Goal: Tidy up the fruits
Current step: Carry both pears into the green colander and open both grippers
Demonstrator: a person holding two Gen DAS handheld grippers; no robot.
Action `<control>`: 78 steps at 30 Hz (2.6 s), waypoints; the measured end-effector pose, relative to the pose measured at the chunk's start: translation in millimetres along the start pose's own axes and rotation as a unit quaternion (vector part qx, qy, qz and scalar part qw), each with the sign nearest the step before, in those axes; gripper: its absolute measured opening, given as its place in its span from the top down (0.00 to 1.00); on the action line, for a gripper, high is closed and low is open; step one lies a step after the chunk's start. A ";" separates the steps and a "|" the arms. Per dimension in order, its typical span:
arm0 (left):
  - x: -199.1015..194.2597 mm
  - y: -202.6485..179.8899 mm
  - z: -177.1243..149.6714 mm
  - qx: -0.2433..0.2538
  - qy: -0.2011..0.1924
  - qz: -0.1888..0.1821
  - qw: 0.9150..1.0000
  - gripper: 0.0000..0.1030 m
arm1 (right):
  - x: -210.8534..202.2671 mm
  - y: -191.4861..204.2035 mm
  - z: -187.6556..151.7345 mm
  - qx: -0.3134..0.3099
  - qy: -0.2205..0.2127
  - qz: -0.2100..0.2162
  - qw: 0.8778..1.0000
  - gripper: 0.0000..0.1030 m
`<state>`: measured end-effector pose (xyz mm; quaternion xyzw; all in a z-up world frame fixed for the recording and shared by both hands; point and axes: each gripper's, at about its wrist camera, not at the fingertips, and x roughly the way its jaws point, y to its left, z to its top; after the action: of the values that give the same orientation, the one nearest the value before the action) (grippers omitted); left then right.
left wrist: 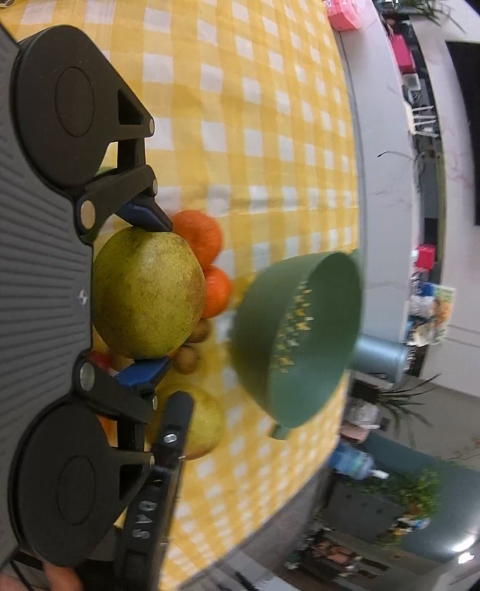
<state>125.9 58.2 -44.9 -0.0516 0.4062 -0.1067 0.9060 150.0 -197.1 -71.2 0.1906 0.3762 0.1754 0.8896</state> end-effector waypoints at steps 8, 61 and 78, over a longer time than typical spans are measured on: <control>-19.1 -4.4 34.0 -0.012 -0.027 -0.011 1.000 0.20 | -29.7 20.3 18.0 -0.067 -0.035 0.007 0.997 0.37; 120.5 -50.2 133.8 0.118 0.210 0.017 0.970 0.20 | 121.5 14.3 145.9 -0.277 0.282 0.004 0.919 0.38; 156.8 -69.6 130.0 0.171 0.244 0.050 0.953 0.19 | 141.2 5.0 135.5 -0.357 0.290 -0.023 0.888 0.37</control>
<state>313.9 -45.5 -59.7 0.1516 0.5925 -0.1383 0.7790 341.5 -156.5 -66.7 -0.2080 0.5335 0.3249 0.7527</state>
